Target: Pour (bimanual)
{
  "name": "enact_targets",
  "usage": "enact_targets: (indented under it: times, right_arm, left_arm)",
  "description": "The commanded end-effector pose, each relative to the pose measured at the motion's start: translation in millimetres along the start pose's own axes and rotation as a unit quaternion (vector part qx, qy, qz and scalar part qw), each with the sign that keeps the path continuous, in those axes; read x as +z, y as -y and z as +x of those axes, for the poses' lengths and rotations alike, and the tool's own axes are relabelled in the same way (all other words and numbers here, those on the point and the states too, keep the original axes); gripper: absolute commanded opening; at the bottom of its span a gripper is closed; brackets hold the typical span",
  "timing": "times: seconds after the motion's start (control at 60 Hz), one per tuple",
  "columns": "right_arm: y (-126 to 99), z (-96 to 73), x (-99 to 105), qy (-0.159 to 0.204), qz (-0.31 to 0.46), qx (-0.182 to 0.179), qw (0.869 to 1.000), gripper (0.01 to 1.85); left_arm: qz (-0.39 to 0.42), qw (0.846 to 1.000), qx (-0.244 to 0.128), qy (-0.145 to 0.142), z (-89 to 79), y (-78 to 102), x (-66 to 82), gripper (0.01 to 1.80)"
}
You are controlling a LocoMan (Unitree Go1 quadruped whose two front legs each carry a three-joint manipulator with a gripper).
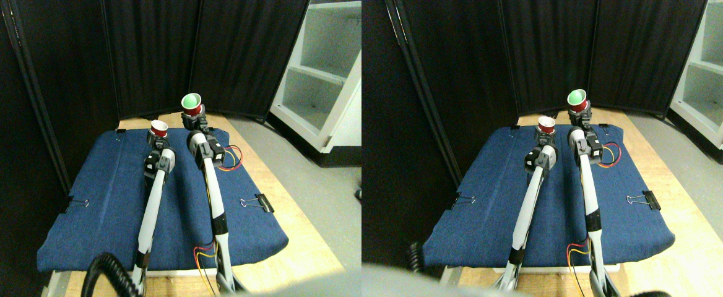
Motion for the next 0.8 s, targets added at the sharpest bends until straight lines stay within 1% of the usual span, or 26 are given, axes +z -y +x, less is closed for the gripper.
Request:
enact_targets:
  times: [0.017,0.083,0.133,0.217,0.25,0.317,0.4,0.433,0.5,0.533,0.583,0.7,0.75,0.8]
  right_arm:
    - [-16.9,-2.7,2.3,-0.001,-0.004,0.019,1.0,0.33]
    - [-19.0,-3.2,2.4,-0.003,-0.004,0.02,1.0,0.33]
    - [-18.8,-2.3,1.5,-0.006,-0.014,0.017,1.0,0.33]
    - [-17.5,0.1,0.6,-0.012,-0.028,0.017,0.999,0.33]
    - [-17.1,0.8,0.0,-0.012,-0.039,0.011,0.999,0.33]
    - [-16.4,2.0,-0.1,-0.017,-0.049,0.013,0.999,0.33]
    - [-13.4,6.1,-0.6,-0.024,-0.063,0.017,0.998,0.33]
    - [-12.2,7.3,-1.0,-0.022,-0.065,0.016,0.998,0.33]
    - [-10.7,8.6,-1.2,-0.022,-0.078,0.016,0.997,0.33]
    - [-8.8,10.2,-1.1,-0.027,-0.078,0.021,0.996,0.33]
    - [-6.5,11.4,-0.7,-0.026,-0.087,0.017,0.996,0.33]
    - [-1.6,15.0,1.0,-0.037,-0.104,0.018,0.994,0.33]
    - [-0.6,14.7,1.0,-0.038,-0.106,0.013,0.994,0.33]
    - [1.7,16.7,1.7,-0.04,-0.108,0.018,0.993,0.33]
  left_arm:
    - [-0.011,1.0,-0.024,0.0,-4.2,13.5,-2.3,0.33]
    - [-0.011,1.0,-0.025,-0.002,-5.8,15.5,-3.1,0.33]
    - [-0.014,0.999,-0.026,-0.012,-8.6,17.3,-3.6,0.33]
    - [-0.016,0.999,-0.026,-0.014,-10.2,18.2,-3.9,0.33]
    - [-0.015,0.999,-0.026,-0.014,-11.7,19.2,-4.8,0.33]
    - [-0.015,0.999,-0.027,-0.015,-12.9,19.9,-5.7,0.33]
    - [-0.016,0.999,-0.026,-0.015,-15.6,22.5,-7.9,0.33]
    - [-0.017,0.999,-0.027,-0.021,-16.5,23.3,-8.6,0.33]
    - [-0.018,0.999,-0.026,-0.024,-17.4,24.2,-9.1,0.33]
    - [-0.018,0.999,-0.026,-0.027,-19.0,25.4,-9.9,0.33]
    - [-0.02,0.999,-0.026,-0.031,-21.7,27.4,-11.3,0.33]
    - [-0.021,0.999,-0.026,-0.037,-22.0,29.1,-13.2,0.33]
    - [-0.02,0.999,-0.026,-0.037,-22.2,29.4,-13.9,0.33]
    - [-0.018,0.999,-0.026,-0.035,-21.1,29.5,-14.0,0.33]
